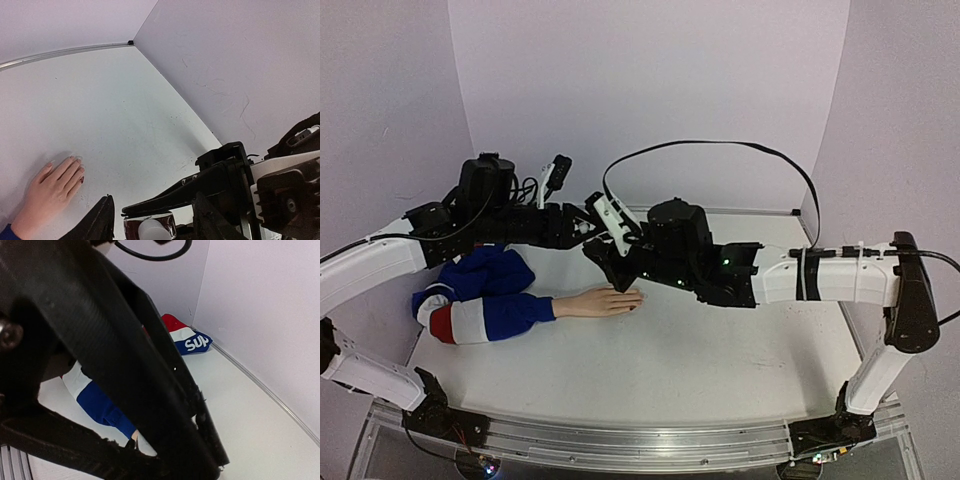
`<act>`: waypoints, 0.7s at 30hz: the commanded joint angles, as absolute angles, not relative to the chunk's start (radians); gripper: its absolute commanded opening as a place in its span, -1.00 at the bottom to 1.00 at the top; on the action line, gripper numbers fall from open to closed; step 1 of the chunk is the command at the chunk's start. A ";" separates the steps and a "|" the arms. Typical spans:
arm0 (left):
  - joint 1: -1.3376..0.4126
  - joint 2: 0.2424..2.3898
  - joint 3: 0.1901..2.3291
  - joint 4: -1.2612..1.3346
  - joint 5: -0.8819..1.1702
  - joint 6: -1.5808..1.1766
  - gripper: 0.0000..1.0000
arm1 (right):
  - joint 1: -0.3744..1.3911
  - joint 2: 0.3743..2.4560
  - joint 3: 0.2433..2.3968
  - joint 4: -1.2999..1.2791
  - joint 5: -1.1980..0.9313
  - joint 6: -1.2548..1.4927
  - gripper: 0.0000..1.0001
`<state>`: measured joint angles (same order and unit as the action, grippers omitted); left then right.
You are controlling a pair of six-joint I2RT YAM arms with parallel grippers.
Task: Paint the nails
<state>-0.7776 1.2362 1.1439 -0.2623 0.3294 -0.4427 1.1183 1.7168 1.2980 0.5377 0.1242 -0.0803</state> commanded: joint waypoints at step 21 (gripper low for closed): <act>-0.817 1.245 1.180 -0.095 1.049 -0.159 -1.00 | 0.952 1.636 1.314 0.658 -0.999 0.066 -1.00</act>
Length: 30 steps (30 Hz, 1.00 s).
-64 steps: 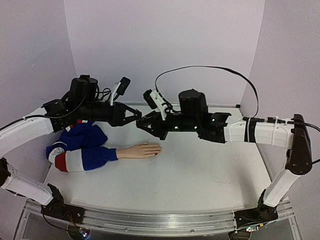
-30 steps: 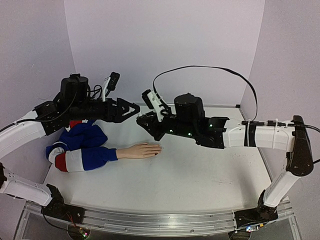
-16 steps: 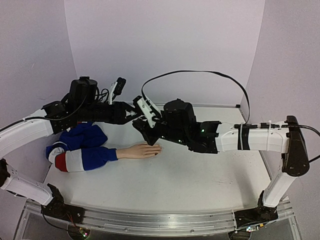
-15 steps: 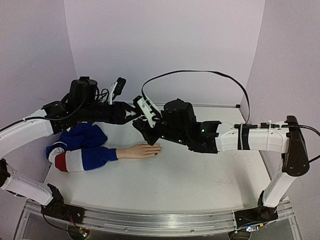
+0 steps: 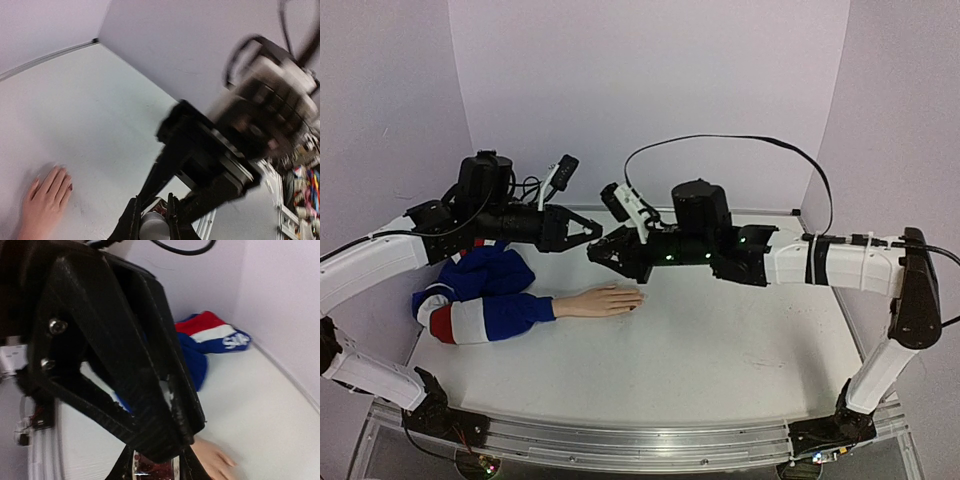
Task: Paint the nails
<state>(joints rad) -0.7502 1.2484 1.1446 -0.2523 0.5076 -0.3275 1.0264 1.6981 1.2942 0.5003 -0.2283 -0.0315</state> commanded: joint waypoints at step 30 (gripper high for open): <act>-0.805 1.152 1.191 -0.307 0.216 -0.428 0.87 | 1.032 1.652 1.323 0.511 0.087 -0.069 -1.00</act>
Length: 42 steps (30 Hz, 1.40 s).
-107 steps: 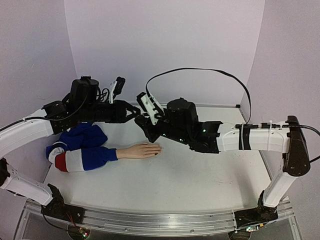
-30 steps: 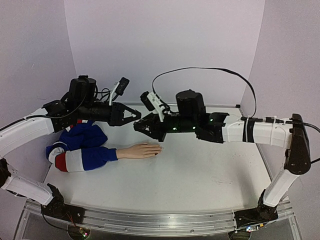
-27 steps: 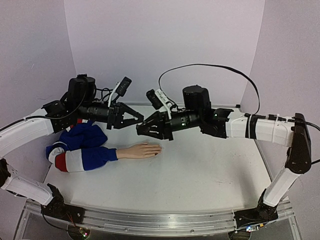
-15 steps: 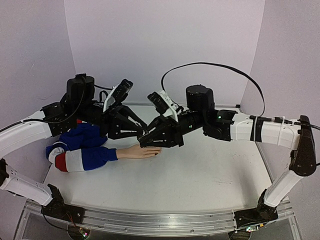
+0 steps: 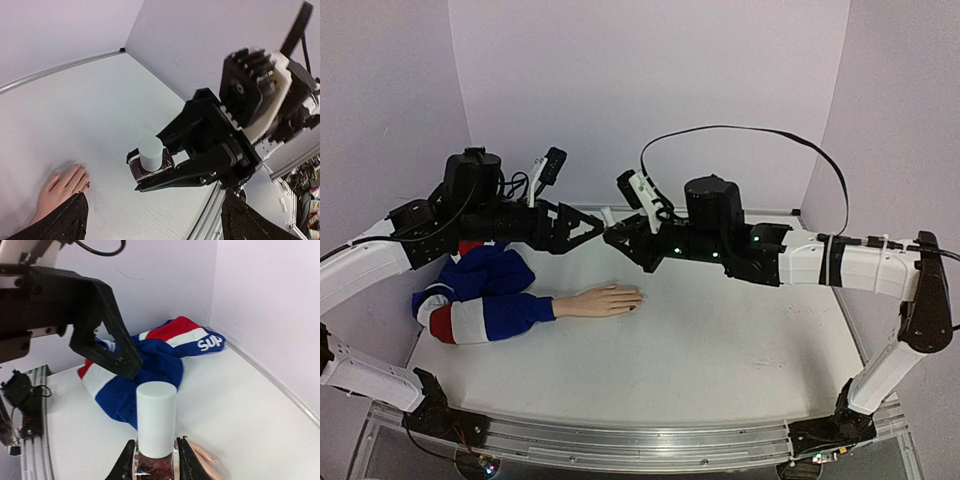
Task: Paint the nails
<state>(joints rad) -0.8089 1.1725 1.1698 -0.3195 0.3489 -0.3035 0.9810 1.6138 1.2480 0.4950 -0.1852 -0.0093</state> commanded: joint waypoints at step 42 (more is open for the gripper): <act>-0.883 1.242 1.222 -0.215 1.300 0.022 -1.00 | 0.959 1.582 1.295 0.802 -1.341 0.148 -1.00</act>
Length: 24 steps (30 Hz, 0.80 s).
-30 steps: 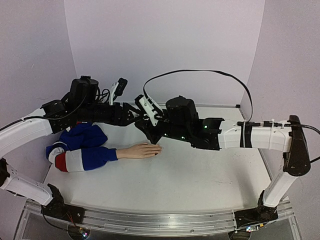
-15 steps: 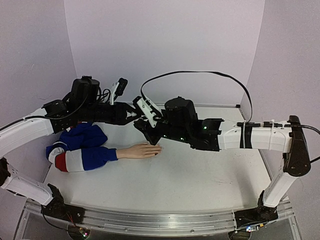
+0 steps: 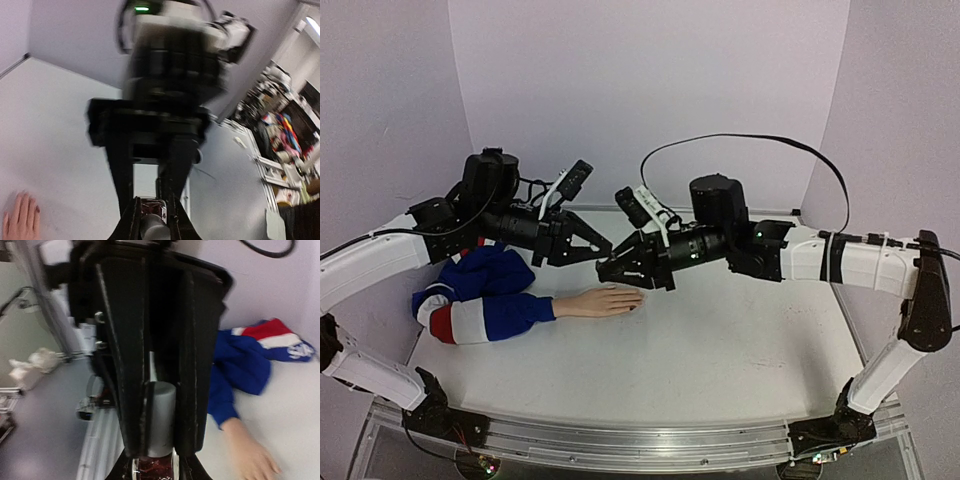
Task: Paint the nails
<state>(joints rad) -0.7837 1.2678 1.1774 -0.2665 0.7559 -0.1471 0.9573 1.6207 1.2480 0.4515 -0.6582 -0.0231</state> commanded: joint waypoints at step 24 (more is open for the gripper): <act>-0.836 1.188 1.243 -0.326 0.479 -0.235 0.69 | 0.995 1.550 1.212 0.550 -0.348 -0.098 -1.00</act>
